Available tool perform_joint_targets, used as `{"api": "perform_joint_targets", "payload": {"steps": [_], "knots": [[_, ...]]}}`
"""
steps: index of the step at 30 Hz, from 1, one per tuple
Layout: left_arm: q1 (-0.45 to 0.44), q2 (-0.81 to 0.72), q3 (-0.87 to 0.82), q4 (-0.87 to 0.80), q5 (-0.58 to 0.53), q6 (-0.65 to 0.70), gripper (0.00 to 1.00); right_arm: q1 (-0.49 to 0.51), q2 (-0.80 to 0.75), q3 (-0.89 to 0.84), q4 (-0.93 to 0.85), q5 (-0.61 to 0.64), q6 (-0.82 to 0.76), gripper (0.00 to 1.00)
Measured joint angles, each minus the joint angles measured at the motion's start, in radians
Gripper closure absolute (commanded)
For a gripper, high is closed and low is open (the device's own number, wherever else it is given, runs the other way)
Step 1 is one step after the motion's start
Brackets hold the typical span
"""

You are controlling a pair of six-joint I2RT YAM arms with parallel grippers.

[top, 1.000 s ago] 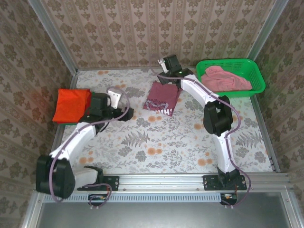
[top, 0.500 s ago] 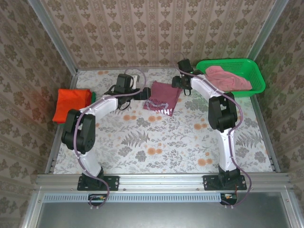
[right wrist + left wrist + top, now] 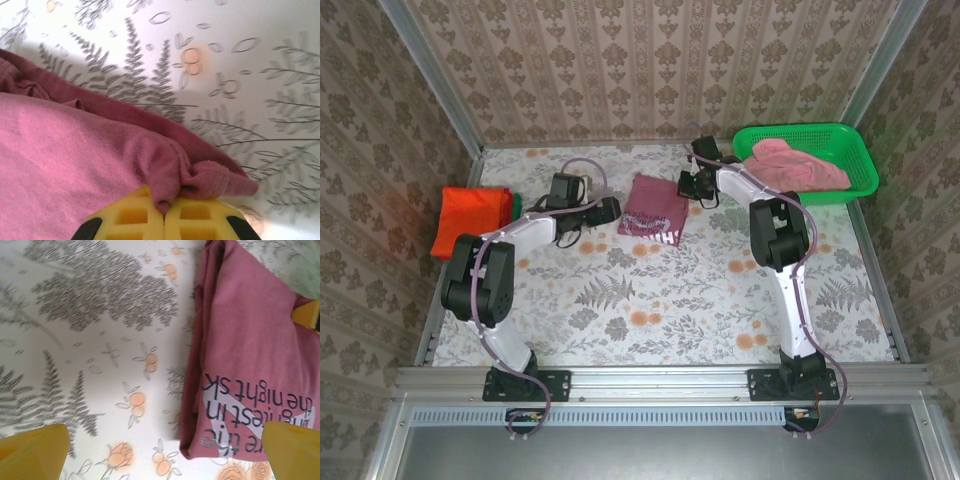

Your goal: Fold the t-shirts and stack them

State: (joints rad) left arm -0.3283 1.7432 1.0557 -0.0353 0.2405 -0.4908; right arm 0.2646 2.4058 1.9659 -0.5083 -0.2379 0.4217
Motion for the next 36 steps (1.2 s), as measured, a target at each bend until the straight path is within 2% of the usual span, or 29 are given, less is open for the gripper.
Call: {"api": "perform_joint_targets", "payload": {"steps": [5, 9, 14, 24, 31, 36], "knots": [[0.008, -0.002, -0.009, 0.007, 0.02, -0.038, 0.0, -0.016, 0.01, 0.01, 0.008, -0.149, -0.074, 1.0], [-0.008, 0.011, -0.009, 0.045, 0.044, -0.074, 0.0, -0.034, 0.074, 0.097, -0.021, -0.293, -0.146, 0.99], [-0.038, 0.101, 0.014, 0.072, 0.077, -0.121, 0.02, -0.046, 0.149, 0.211, -0.103, -0.38, -0.224, 0.99], [-0.064, 0.209, 0.08, 0.107, 0.117, -0.159, 0.36, -0.037, 0.165, 0.227, -0.153, -0.429, -0.267, 0.98], [-0.072, 0.267, 0.137, 0.102, 0.138, -0.148, 0.51, -0.034, 0.165, 0.227, -0.154, -0.429, -0.269, 0.98], [-0.096, 0.278, 0.149, 0.095, 0.138, -0.145, 0.51, -0.033, 0.165, 0.227, -0.154, -0.429, -0.267, 0.98]]}}
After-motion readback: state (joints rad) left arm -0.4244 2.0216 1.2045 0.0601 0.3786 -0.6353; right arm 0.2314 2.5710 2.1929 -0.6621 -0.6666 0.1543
